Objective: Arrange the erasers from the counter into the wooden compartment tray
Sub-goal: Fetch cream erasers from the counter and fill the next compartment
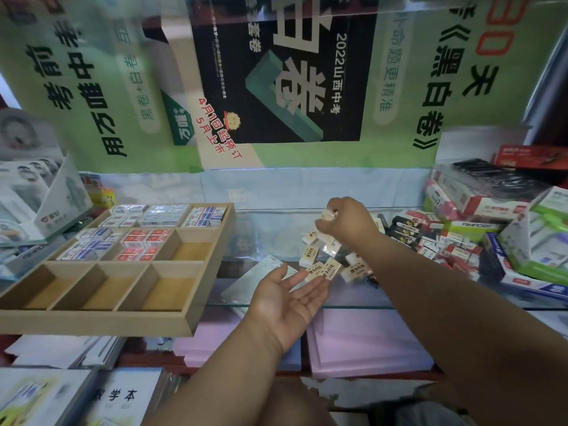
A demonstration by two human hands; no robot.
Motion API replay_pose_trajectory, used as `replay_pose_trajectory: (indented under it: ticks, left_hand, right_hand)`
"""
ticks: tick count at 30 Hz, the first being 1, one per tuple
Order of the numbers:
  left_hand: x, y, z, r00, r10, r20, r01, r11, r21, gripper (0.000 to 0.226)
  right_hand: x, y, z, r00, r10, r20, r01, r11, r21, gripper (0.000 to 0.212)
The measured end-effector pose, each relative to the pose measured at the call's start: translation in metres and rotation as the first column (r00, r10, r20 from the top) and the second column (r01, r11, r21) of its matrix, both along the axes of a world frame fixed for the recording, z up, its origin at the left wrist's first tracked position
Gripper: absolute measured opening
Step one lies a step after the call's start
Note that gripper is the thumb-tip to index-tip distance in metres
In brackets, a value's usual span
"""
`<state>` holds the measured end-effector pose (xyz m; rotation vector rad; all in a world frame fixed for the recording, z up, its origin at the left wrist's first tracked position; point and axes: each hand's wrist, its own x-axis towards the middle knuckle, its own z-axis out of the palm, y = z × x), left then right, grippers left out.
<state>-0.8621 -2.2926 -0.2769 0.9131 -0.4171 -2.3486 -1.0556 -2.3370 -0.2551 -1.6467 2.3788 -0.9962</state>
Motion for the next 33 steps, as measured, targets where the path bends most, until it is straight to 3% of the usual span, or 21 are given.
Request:
replay_pose_trajectory:
  ticks: [5, 9, 13, 16, 19, 21, 22, 25, 28, 33]
  left_hand:
    - [0.010, -0.004, 0.014, 0.998, 0.065, 0.005, -0.065, 0.998, -0.003, 0.037]
    - [0.016, -0.009, 0.032, 0.989, 0.121, -0.085, -0.120, 0.993, 0.014, 0.043]
    - [0.022, 0.000, 0.044, 0.977, 0.096, -0.188, -0.096, 0.995, 0.012, 0.057]
    - [0.026, 0.006, 0.043, 0.976, 0.163, -0.142, -0.158, 0.986, 0.050, 0.045]
    - [0.030, 0.011, 0.043, 0.979, 0.179, -0.102, -0.171, 0.982, 0.081, 0.036]
    - [0.033, 0.013, 0.042, 0.981, 0.164, -0.104, -0.155, 0.983, 0.094, 0.036]
    - [0.035, 0.014, 0.042, 0.982, 0.161, -0.103, -0.151, 0.984, 0.098, 0.034]
    - [0.043, 0.018, 0.039, 0.983, 0.157, -0.098, -0.148, 0.984, 0.095, 0.030]
    - [0.052, 0.023, 0.034, 0.982, 0.167, -0.083, -0.159, 0.983, 0.094, 0.027]
    - [0.069, 0.030, 0.031, 0.978, 0.191, -0.081, -0.183, 0.979, 0.095, 0.027]
  right_hand:
    - [0.020, 0.000, 0.041, 0.968, 0.046, 0.248, 0.007, 0.977, -0.212, 0.022]
    - [0.063, 0.012, 0.058, 0.907, 0.262, 0.329, -0.231, 0.964, -0.132, 0.029]
    - [0.107, 0.030, 0.048, 0.902, 0.420, 0.101, -0.425, 0.904, 0.038, 0.029]
    - [0.117, 0.036, 0.044, 0.890, 0.451, -0.068, -0.441, 0.889, 0.123, 0.032]
    - [0.118, 0.041, 0.052, 0.873, 0.486, 0.029, -0.481, 0.852, 0.206, 0.045]
    - [0.110, 0.044, 0.060, 0.876, 0.446, 0.183, -0.474, 0.864, 0.168, 0.048]
    - [0.103, 0.044, 0.064, 0.892, 0.414, 0.181, -0.441, 0.885, 0.152, 0.048]
    - [0.068, 0.049, 0.064, 0.929, 0.366, -0.053, -0.332, 0.889, 0.316, 0.030]
    - [0.045, 0.059, 0.045, 0.896, 0.429, -0.117, -0.290, 0.764, 0.576, 0.022]
    - [0.038, 0.061, 0.014, 0.826, 0.519, -0.219, -0.307, 0.741, 0.598, 0.036]
